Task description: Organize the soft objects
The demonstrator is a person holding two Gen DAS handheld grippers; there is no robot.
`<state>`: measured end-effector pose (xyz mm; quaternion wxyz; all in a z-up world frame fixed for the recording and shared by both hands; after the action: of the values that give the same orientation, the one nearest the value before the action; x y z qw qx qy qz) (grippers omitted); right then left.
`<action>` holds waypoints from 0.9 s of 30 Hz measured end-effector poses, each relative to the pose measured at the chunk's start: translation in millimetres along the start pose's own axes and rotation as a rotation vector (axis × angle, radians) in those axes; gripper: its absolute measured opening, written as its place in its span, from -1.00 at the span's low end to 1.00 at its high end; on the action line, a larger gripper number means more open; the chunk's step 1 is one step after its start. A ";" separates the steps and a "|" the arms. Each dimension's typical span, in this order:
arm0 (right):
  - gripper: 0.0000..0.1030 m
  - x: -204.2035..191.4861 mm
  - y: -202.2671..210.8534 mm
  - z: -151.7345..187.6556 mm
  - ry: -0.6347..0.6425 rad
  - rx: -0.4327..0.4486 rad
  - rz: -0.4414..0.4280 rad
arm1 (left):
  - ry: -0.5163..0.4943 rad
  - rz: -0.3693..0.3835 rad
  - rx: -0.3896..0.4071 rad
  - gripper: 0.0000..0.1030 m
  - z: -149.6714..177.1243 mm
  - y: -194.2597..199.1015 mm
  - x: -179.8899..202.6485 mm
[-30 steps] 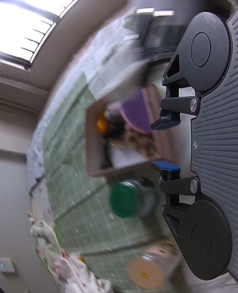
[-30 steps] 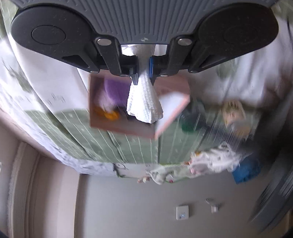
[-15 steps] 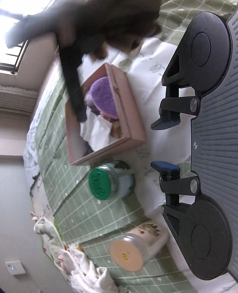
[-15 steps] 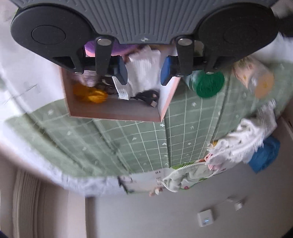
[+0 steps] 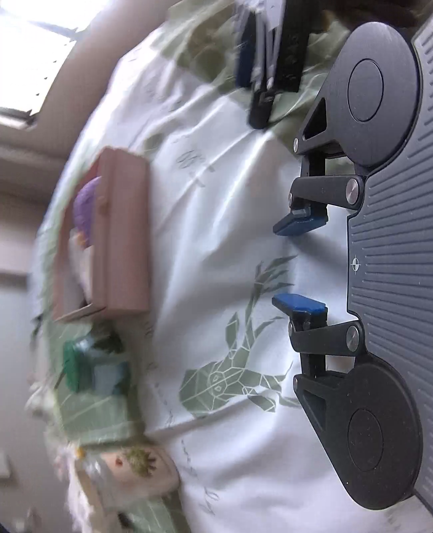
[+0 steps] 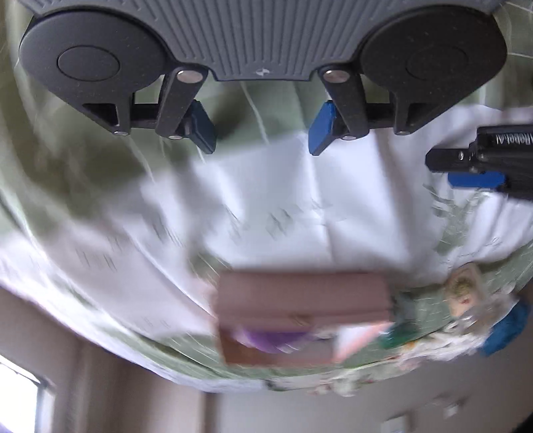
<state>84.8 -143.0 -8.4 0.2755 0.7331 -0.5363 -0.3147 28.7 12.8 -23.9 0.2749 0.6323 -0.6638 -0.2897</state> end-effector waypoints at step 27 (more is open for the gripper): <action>1.00 11.6 -10.5 12.3 -0.055 0.186 0.048 | -0.119 -0.073 0.150 0.13 -6.8 -19.2 24.0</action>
<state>84.6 -152.0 -26.1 0.1990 0.7336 -0.5878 -0.2768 45.6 -12.0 -33.4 0.1759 0.6565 -0.6754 -0.2860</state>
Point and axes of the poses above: each gripper's, at about its wrist camera, not at the fingertips, and y roughly against the way its jaws point, x to its right, z to its underside, the point moved 6 cm from there along -y, roughly the way its jaws point, and after that the axes turned 10 degrees about -y, right-handed, at the moved point
